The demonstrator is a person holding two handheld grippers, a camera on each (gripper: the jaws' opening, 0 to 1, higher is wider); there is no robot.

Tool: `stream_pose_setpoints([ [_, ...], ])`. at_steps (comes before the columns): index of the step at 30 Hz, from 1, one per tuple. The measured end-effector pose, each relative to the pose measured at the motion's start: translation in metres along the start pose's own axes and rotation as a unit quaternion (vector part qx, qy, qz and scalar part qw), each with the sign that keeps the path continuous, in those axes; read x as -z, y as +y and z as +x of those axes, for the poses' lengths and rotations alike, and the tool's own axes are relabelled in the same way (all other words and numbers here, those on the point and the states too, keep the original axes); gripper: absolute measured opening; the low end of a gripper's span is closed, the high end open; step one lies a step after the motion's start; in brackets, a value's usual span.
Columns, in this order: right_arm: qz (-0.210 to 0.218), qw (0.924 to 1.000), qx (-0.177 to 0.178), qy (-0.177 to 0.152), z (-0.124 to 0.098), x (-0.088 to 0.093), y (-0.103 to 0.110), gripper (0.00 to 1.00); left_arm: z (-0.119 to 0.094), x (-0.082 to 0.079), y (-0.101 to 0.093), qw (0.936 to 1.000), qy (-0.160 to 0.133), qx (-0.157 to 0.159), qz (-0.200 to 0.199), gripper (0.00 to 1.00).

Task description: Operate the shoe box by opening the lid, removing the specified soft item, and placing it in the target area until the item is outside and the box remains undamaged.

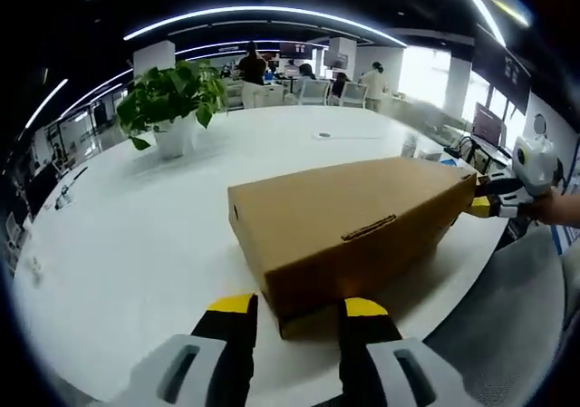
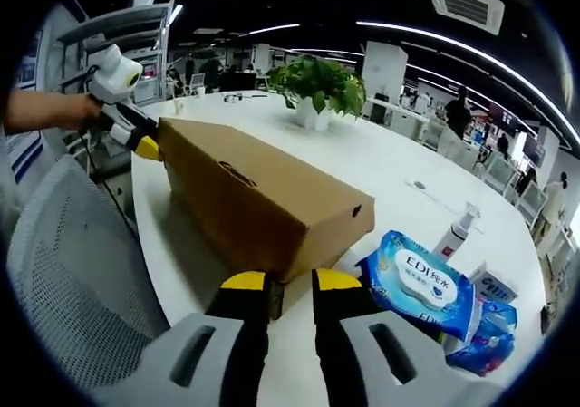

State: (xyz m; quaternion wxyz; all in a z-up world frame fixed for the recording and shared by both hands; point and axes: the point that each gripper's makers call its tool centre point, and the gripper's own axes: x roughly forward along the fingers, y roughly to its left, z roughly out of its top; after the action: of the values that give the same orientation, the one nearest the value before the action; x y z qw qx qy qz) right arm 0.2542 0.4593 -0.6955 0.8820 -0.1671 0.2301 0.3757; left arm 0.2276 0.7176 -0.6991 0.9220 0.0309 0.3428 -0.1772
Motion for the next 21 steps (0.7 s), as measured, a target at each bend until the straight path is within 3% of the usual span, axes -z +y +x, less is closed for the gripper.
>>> stream_pose_setpoints([
  [21, -0.005, 0.9995, -0.026, 0.018, -0.001, 0.011, 0.011, 0.22, -0.001, 0.004, -0.006, 0.9996, 0.013, 0.003, 0.025, 0.36],
])
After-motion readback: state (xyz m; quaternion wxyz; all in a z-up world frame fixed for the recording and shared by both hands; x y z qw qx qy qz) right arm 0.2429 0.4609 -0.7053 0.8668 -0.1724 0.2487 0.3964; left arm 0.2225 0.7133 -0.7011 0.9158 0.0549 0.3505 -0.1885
